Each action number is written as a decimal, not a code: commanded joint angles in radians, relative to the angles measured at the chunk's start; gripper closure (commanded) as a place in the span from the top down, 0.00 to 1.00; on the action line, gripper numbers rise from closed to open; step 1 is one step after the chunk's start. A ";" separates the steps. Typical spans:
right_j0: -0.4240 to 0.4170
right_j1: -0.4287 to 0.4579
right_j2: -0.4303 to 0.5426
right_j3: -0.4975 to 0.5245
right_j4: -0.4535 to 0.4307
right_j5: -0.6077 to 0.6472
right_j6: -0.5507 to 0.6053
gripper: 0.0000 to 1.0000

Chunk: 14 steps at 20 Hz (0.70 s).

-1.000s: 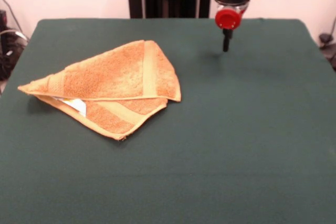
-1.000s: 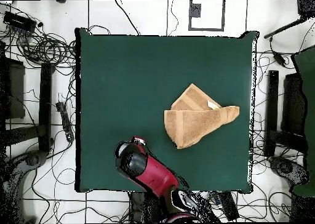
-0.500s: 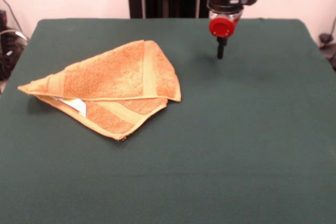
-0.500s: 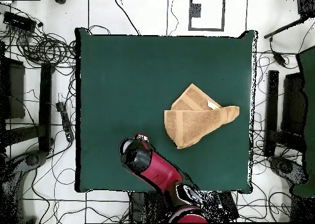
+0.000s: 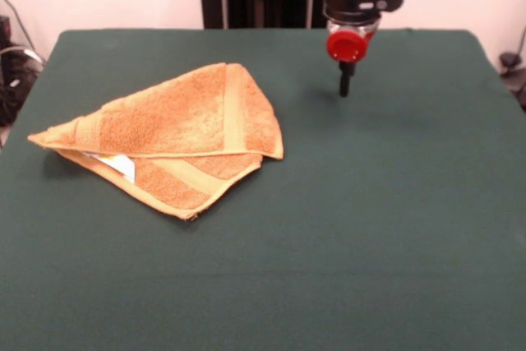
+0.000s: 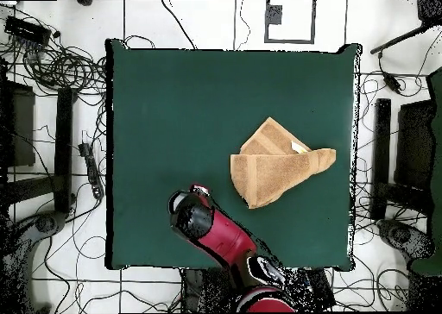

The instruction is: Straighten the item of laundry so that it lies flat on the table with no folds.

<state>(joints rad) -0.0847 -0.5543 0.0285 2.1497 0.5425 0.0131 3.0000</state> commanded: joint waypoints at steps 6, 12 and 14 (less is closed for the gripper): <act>-0.019 -0.008 0.027 -0.073 0.016 0.092 0.072 1.00; -0.032 -0.037 -0.002 -0.088 0.001 0.156 0.043 1.00; -0.067 -0.044 0.011 -0.090 -0.020 0.171 0.016 1.00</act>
<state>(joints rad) -0.1173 -0.5939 0.0043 2.1429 0.5364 0.0393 3.0000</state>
